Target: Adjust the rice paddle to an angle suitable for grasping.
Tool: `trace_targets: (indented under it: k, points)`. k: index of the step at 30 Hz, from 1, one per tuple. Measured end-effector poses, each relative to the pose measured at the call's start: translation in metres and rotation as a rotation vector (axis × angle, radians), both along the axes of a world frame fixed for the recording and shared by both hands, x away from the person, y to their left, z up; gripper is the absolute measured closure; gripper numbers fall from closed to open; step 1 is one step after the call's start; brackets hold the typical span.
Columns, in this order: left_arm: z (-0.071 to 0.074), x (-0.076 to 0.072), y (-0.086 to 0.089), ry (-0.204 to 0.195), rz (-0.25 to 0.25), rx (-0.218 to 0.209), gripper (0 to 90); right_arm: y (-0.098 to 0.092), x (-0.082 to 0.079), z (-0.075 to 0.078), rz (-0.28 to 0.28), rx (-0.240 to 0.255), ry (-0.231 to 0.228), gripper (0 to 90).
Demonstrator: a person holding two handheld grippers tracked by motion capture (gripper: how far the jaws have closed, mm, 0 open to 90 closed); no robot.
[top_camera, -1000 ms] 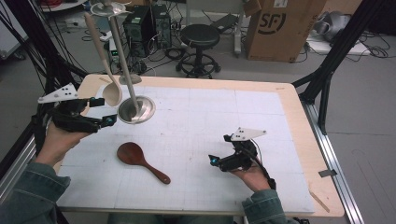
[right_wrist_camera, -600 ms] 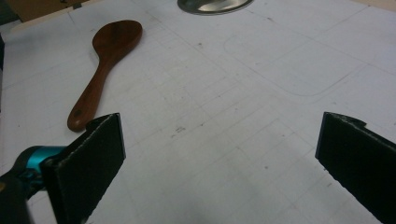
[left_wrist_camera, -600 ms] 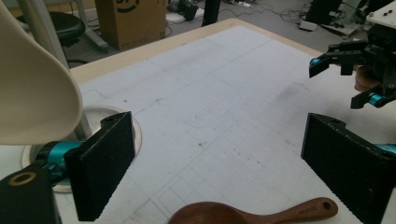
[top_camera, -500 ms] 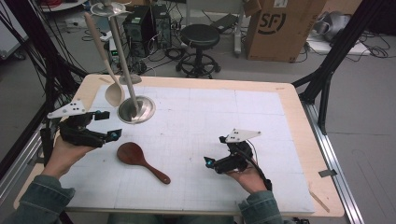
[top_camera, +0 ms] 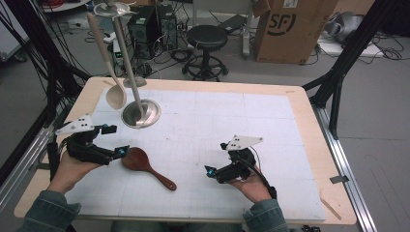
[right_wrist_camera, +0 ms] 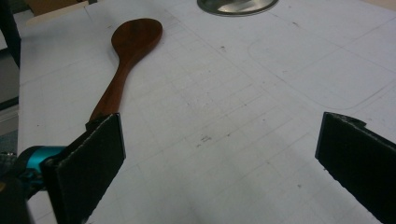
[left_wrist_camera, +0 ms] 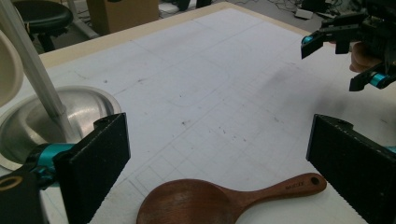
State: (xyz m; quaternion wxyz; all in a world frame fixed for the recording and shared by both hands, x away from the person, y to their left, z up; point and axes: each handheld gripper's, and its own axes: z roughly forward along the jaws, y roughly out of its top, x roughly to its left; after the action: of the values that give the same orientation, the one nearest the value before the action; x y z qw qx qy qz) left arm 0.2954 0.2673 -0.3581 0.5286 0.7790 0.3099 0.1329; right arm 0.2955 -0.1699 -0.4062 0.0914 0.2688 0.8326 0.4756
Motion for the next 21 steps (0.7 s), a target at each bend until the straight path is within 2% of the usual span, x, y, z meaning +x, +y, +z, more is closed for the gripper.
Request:
trace_targets:
  k: [13, 18, 21]
  points:
    - [-0.017, -0.008, 0.004, 0.008, 0.01, -0.003, 6.8, 0.013, 0.0, -0.004, 0.003, -0.012, 0.004, 0.4]
    - [-0.023, -0.011, 0.005, 0.015, 0.008, -0.019, 6.8, 0.022, 0.0, -0.005, 0.032, -0.014, -0.003, 0.4]
    - [-0.025, -0.011, 0.005, 0.014, 0.008, -0.009, 6.7, 0.028, 0.0, -0.007, 0.036, -0.02, -0.001, 0.4]
